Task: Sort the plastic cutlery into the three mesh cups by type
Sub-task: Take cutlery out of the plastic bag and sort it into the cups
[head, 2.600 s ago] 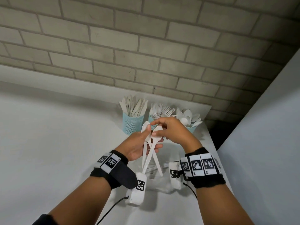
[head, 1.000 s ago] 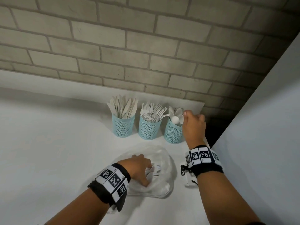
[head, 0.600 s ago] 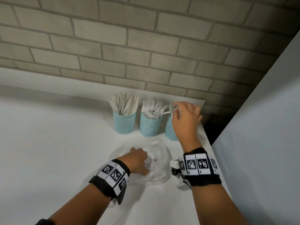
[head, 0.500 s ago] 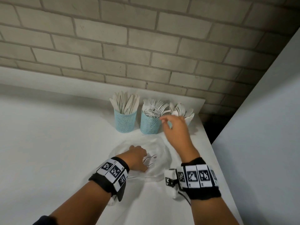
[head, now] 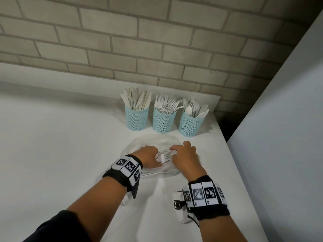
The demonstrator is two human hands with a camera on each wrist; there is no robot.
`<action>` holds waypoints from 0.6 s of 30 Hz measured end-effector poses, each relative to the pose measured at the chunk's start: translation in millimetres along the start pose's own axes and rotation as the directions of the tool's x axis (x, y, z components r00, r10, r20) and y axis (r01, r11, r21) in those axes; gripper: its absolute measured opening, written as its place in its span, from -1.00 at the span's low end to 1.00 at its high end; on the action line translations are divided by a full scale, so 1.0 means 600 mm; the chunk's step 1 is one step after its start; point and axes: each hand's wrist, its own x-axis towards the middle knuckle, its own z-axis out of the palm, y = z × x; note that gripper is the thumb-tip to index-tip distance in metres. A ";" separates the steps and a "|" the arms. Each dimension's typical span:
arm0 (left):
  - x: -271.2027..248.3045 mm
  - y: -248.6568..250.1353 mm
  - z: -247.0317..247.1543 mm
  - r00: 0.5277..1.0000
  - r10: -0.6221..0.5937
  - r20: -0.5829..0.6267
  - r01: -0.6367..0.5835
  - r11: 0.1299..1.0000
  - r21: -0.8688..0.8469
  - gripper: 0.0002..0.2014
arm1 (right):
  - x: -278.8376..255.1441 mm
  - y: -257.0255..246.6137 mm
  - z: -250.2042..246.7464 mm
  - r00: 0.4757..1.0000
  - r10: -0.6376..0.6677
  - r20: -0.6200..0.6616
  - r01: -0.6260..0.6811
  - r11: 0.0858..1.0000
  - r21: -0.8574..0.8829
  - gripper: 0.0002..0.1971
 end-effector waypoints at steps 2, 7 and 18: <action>-0.001 -0.001 -0.001 1.000 0.029 -0.002 -0.029 1.000 0.002 -0.59 | -0.003 0.003 0.000 0.999 -0.002 0.039 0.000 0.999 0.049 -0.50; -0.005 -0.005 -0.006 0.996 0.077 -0.048 -0.080 0.995 -0.055 -0.67 | -0.003 0.008 0.006 1.000 -0.020 0.013 0.020 0.999 0.050 -0.56; -0.023 -0.015 0.001 0.984 0.158 -0.079 -0.166 0.980 -0.107 -0.80 | -0.012 0.014 0.009 1.000 -0.030 -0.009 0.031 0.998 0.049 -0.50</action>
